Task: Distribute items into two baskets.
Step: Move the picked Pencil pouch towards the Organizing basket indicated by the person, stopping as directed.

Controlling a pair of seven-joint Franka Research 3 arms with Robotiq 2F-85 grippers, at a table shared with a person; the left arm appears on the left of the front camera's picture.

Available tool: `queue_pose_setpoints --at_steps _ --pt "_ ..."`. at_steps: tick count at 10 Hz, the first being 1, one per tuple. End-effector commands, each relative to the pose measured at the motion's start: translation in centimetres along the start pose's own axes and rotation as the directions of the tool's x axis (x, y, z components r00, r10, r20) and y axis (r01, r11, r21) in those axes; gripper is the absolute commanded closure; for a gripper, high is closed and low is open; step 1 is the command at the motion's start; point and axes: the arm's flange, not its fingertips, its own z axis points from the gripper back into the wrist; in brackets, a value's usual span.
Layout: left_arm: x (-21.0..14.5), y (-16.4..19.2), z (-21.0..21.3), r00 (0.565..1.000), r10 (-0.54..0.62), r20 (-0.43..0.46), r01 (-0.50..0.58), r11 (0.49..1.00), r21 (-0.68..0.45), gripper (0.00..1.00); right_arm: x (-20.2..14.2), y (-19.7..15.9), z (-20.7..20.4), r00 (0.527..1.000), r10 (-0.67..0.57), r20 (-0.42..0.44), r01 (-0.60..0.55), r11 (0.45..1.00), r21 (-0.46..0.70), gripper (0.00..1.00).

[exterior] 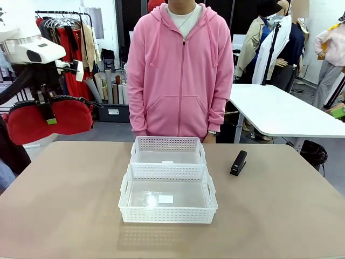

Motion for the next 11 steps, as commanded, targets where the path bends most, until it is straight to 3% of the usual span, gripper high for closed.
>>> queue_pose_setpoints --at_steps 1,11 --pt "0.48 0.47 0.69 1.000 0.000 0.015 0.000 1.000 0.006 1.00 0.18 0.07 -0.02 1.000 0.006 0.012 -0.006 1.000 0.000 0.00" --pt "0.48 0.47 0.69 1.000 0.000 0.015 0.000 1.000 0.006 1.00 0.18 0.07 -0.02 1.000 0.006 0.012 -0.006 1.000 0.000 0.00"
